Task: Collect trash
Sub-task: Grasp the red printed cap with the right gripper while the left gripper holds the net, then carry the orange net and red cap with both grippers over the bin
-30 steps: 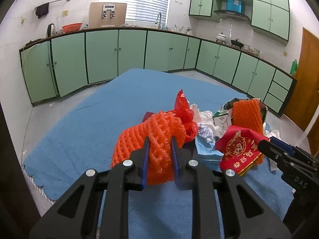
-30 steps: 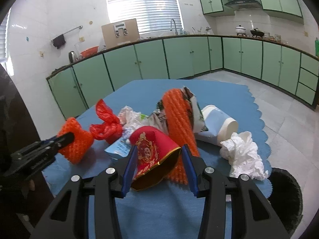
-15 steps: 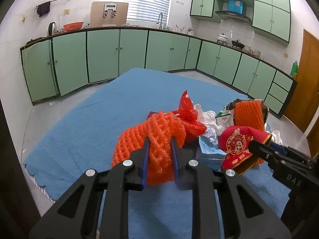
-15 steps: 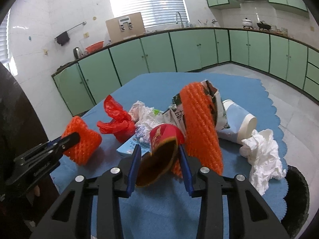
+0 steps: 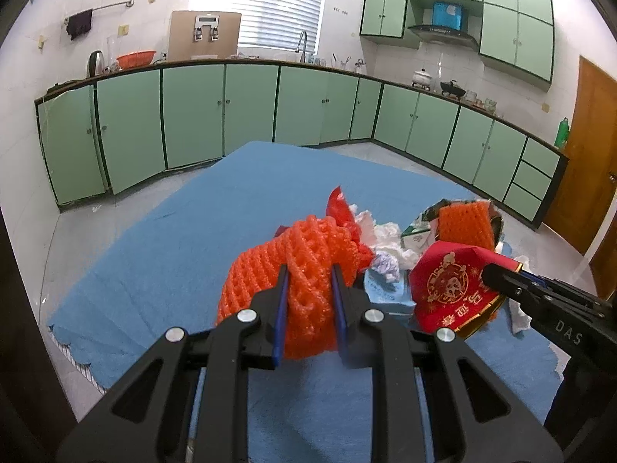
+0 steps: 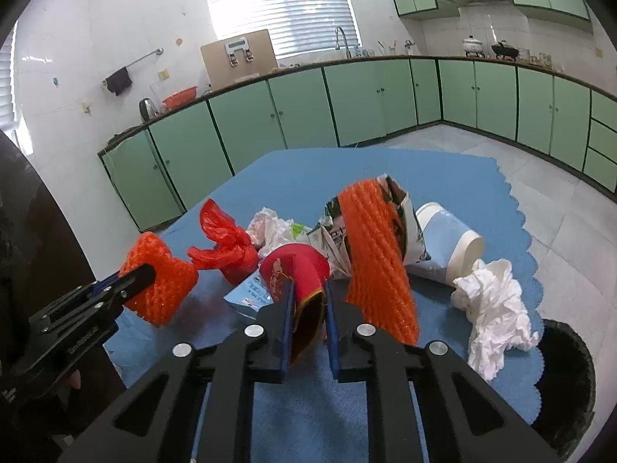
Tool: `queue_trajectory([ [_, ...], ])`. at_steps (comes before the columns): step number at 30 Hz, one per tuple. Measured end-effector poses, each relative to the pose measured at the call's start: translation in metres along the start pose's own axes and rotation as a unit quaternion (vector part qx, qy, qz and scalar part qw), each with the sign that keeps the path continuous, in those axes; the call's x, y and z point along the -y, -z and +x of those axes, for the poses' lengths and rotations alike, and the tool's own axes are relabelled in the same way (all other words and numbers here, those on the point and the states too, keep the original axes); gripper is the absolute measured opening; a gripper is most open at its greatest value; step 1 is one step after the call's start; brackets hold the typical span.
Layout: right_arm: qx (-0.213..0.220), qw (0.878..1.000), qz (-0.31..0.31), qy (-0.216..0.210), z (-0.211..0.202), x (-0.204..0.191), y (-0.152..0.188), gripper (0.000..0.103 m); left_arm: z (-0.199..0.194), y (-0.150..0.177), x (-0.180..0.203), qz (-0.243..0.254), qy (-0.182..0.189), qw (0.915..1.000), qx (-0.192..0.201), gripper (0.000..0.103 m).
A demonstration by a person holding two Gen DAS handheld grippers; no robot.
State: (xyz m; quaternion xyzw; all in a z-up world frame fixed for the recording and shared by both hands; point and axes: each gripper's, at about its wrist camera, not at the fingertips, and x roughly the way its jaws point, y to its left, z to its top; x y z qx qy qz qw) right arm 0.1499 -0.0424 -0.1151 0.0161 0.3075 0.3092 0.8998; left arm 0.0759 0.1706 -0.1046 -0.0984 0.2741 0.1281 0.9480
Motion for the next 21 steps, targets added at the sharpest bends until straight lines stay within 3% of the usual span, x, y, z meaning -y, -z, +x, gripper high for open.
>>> queue_trajectory([
  [14, 0.06, 0.998, -0.002, 0.008, -0.068, 0.012, -0.016, 0.015, -0.043, -0.023, 0.045, 0.026, 0.051, 0.9969, 0.053, 0.019],
  [21, 0.089, 0.995, 0.012, 0.041, -0.106, 0.037, -0.018, 0.015, -0.052, -0.021, 0.082, 0.045, 0.095, 0.9926, 0.061, 0.019],
])
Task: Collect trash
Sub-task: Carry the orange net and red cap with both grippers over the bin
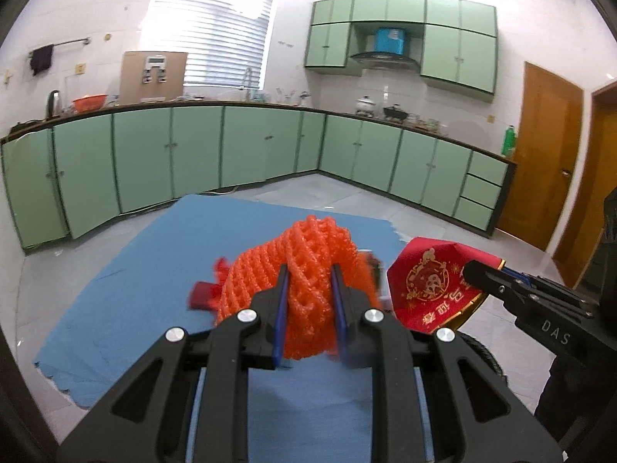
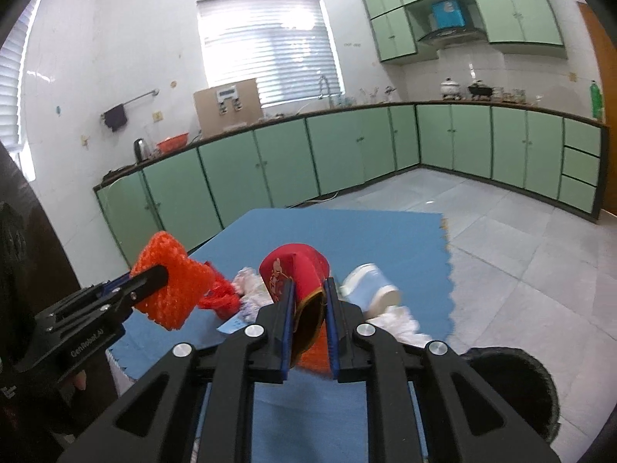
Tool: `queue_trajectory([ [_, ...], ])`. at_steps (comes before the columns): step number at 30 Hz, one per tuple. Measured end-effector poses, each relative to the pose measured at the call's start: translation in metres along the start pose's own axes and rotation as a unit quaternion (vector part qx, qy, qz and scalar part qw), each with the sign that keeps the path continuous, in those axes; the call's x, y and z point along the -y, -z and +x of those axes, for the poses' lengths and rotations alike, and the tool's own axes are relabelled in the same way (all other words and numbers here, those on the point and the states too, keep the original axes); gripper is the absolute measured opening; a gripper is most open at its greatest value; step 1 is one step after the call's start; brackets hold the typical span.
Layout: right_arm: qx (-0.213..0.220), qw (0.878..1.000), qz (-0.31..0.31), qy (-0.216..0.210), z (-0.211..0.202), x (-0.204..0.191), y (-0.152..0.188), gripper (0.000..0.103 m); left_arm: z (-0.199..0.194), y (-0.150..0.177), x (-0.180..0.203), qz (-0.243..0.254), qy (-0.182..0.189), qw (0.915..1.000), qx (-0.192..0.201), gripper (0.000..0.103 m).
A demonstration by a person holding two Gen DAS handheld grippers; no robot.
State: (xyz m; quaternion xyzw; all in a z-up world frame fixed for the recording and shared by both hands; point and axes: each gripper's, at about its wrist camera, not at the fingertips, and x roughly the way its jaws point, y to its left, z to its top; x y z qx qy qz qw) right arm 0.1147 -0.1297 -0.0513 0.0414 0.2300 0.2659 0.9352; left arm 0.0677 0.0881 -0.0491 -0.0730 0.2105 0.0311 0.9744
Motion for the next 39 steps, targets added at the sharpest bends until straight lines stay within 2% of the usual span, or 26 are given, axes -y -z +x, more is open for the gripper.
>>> queue_trajectory([
  [11, 0.009, 0.995, 0.032, 0.092, -0.047, 0.067, 0.009, 0.015, 0.02, 0.007, 0.083, 0.031, 0.092, 0.9952, -0.01, 0.019],
  [15, 0.007, 0.99, 0.048, 0.132, -0.065, 0.096, 0.02, 0.015, 0.035, 0.016, 0.114, 0.041, 0.128, 0.9907, -0.023, 0.019],
  [23, -0.01, 0.977, 0.081, 0.195, -0.082, 0.148, 0.04, 0.015, 0.068, 0.038, 0.177, 0.06, 0.205, 0.9753, -0.056, 0.019],
  [31, -0.029, 0.968, 0.104, 0.229, -0.08, 0.189, 0.057, 0.015, 0.104, 0.058, 0.22, 0.074, 0.239, 0.9645, -0.084, 0.019],
  [39, -0.051, 0.962, 0.124, 0.238, -0.067, 0.226, 0.075, 0.015, 0.143, 0.073, 0.248, 0.086, 0.246, 0.9584, -0.117, 0.02],
])
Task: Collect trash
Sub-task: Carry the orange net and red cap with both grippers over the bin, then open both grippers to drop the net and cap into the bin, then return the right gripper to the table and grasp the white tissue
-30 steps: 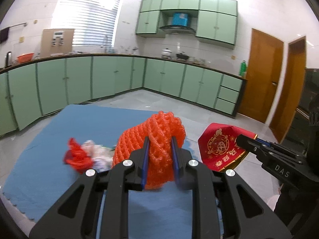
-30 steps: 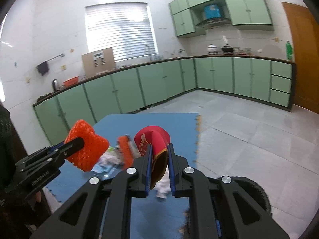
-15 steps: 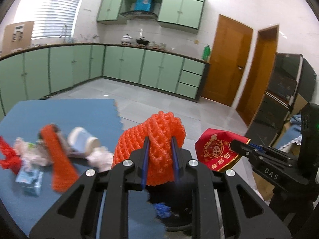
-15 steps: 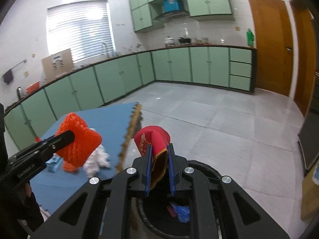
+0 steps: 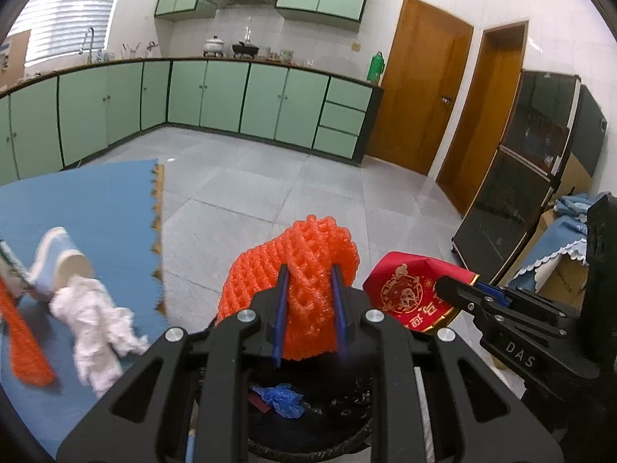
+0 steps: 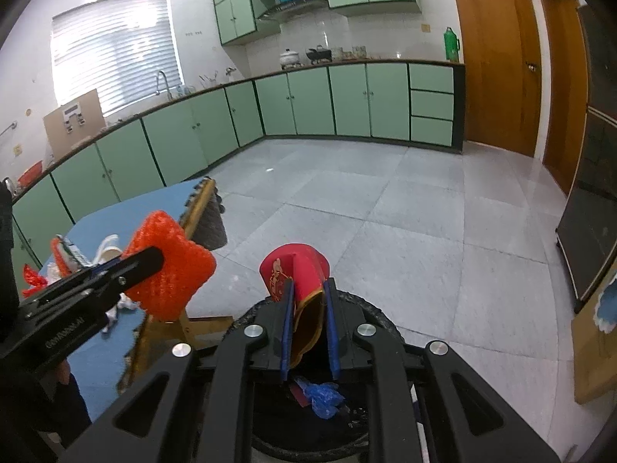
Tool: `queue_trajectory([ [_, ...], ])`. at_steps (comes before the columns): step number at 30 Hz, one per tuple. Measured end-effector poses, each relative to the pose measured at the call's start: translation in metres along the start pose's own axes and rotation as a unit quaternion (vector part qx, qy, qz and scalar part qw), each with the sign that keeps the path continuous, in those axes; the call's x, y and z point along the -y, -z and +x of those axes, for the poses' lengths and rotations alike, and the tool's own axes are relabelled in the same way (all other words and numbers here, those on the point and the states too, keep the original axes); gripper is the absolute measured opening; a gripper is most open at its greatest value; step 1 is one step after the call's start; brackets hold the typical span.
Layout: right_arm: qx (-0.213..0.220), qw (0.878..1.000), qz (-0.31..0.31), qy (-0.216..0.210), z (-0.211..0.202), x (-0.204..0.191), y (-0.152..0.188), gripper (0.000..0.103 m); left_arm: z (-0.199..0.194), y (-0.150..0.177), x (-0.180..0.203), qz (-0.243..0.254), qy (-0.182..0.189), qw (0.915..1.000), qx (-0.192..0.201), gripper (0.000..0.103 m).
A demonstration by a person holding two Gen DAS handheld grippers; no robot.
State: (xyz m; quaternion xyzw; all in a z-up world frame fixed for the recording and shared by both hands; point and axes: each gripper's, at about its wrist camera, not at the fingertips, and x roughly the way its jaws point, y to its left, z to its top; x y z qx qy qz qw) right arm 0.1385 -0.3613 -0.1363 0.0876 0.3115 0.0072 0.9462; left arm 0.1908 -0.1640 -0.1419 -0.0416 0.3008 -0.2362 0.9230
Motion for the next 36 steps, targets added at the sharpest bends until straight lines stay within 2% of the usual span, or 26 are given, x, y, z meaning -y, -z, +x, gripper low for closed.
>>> queue_trajectory([
  [5, -0.023, 1.0, 0.012, 0.0, 0.026, 0.014, 0.003, 0.02, 0.034, -0.001, -0.001, 0.003, 0.001, 0.9996, -0.03, 0.022],
  [7, -0.033, 0.999, 0.013, 0.004, 0.036, 0.019, 0.005, 0.022, 0.047, -0.001, -0.002, -0.001, 0.004, 0.999, -0.044, 0.027],
  [9, -0.039, 0.999, 0.015, 0.012, 0.042, 0.024, 0.006, 0.028, 0.052, 0.0, -0.004, -0.006, 0.003, 0.9987, -0.051, 0.038],
  [11, -0.04, 0.999, 0.02, 0.016, 0.042, 0.029, 0.006, 0.032, 0.055, -0.001, -0.008, -0.011, 0.007, 0.9985, -0.054, 0.043],
  [14, -0.031, 0.999, 0.022, 0.034, 0.037, 0.031, 0.007, 0.051, 0.053, -0.004, -0.005, -0.012, 0.003, 0.9987, -0.049, 0.055],
  [15, -0.025, 0.999, 0.022, 0.043, 0.034, 0.031, 0.006, 0.063, 0.051, -0.005, -0.005, -0.012, 0.001, 0.9988, -0.047, 0.059],
  [16, -0.018, 0.998, 0.021, 0.052, 0.029, 0.031, 0.005, 0.071, 0.047, -0.007, -0.007, -0.014, -0.001, 0.999, -0.042, 0.061],
  [17, -0.009, 0.998, 0.019, 0.064, 0.024, 0.029, 0.003, 0.086, 0.043, -0.009, -0.008, -0.014, -0.005, 0.9992, -0.037, 0.067],
  [18, -0.002, 0.997, 0.017, 0.071, 0.021, 0.028, 0.002, 0.095, 0.038, -0.01, -0.009, -0.015, -0.01, 0.9993, -0.032, 0.073],
  [24, 0.032, 0.997, 0.008, 0.066, -0.004, 0.006, -0.011, 0.097, -0.012, -0.021, -0.026, -0.012, -0.056, 0.9983, 0.01, 0.084],
  [30, 0.058, 0.998, 0.003, 0.026, -0.021, -0.029, -0.018, 0.097, -0.073, -0.021, -0.053, -0.018, -0.107, 0.993, 0.046, 0.086],
  [36, 0.073, 0.997, -0.011, -0.017, -0.024, -0.074, -0.015, 0.097, -0.124, -0.014, -0.085, -0.027, -0.167, 0.9834, 0.066, 0.086],
])
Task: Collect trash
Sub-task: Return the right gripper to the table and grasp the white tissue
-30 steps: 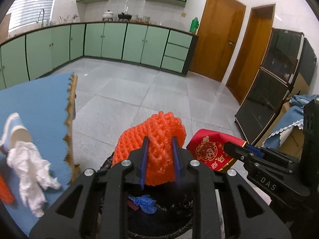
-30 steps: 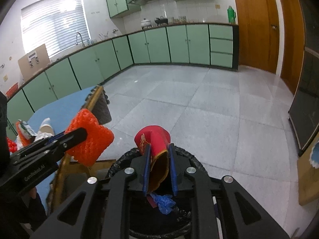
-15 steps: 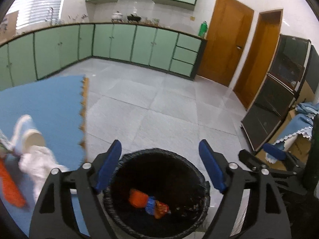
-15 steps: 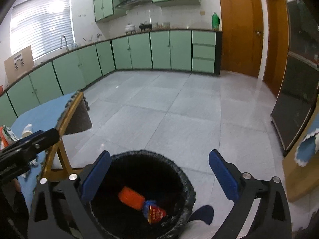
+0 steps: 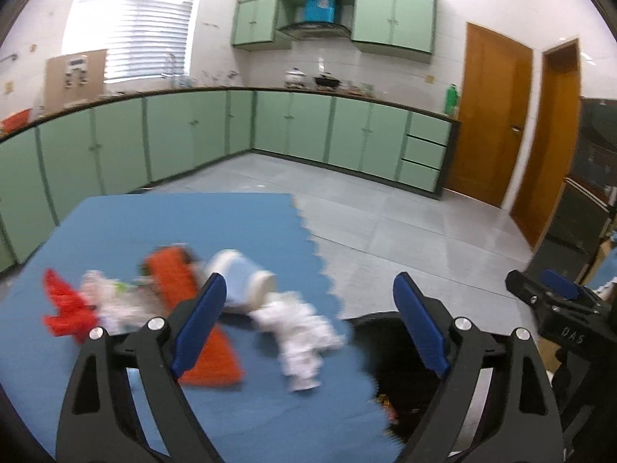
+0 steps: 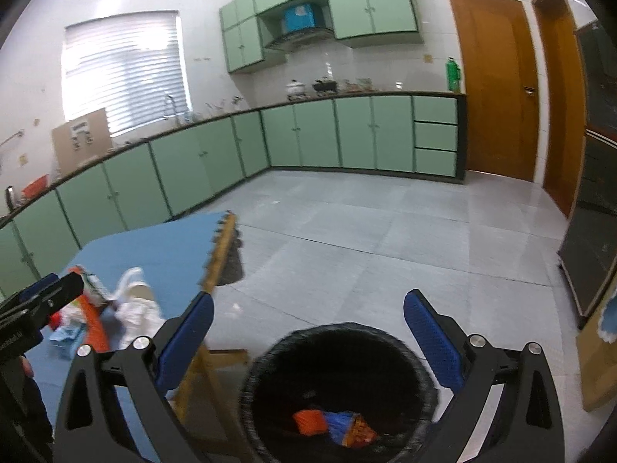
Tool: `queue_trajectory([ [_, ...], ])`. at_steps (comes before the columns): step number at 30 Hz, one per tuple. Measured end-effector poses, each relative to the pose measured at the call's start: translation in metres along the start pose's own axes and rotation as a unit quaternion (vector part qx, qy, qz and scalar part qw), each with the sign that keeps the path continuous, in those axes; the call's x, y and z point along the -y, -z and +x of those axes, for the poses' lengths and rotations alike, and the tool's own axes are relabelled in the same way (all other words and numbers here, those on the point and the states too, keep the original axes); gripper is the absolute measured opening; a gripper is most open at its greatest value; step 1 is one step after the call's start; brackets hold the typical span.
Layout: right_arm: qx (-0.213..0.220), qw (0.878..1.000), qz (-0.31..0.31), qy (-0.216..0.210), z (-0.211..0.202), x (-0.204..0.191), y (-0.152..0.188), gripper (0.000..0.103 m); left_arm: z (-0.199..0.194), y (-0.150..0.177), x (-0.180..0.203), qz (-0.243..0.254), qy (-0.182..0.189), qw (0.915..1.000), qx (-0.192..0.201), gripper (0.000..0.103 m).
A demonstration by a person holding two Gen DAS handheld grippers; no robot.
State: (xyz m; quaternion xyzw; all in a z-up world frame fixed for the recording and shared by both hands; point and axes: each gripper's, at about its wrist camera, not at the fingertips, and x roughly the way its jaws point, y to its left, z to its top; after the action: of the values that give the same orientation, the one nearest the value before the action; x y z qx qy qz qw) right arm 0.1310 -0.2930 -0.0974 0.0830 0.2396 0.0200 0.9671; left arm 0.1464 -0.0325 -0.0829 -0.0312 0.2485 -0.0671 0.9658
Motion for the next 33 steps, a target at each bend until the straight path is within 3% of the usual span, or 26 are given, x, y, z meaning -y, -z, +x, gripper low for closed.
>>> queue_trajectory([
  [11, -0.002, 0.996, -0.047, -0.072, 0.014, -0.088, 0.016, 0.097, -0.034, 0.01, -0.084, -0.03, -0.096, 0.9949, 0.006, 0.086],
  [17, -0.001, 0.994, -0.065, -0.089, 0.026, -0.119, 0.027, 0.097, -0.044, 0.015, -0.12, -0.043, -0.135, 0.9899, 0.004, 0.086],
  [26, -0.033, 0.99, -0.096, -0.096, 0.056, -0.144, 0.046, 0.091, -0.045, 0.029, -0.144, -0.054, -0.151, 0.987, -0.007, 0.086],
  [33, -0.079, 0.986, -0.1, -0.104, 0.086, -0.151, 0.049, 0.079, -0.036, 0.031, -0.146, -0.06, -0.146, 0.9873, -0.017, 0.086],
])
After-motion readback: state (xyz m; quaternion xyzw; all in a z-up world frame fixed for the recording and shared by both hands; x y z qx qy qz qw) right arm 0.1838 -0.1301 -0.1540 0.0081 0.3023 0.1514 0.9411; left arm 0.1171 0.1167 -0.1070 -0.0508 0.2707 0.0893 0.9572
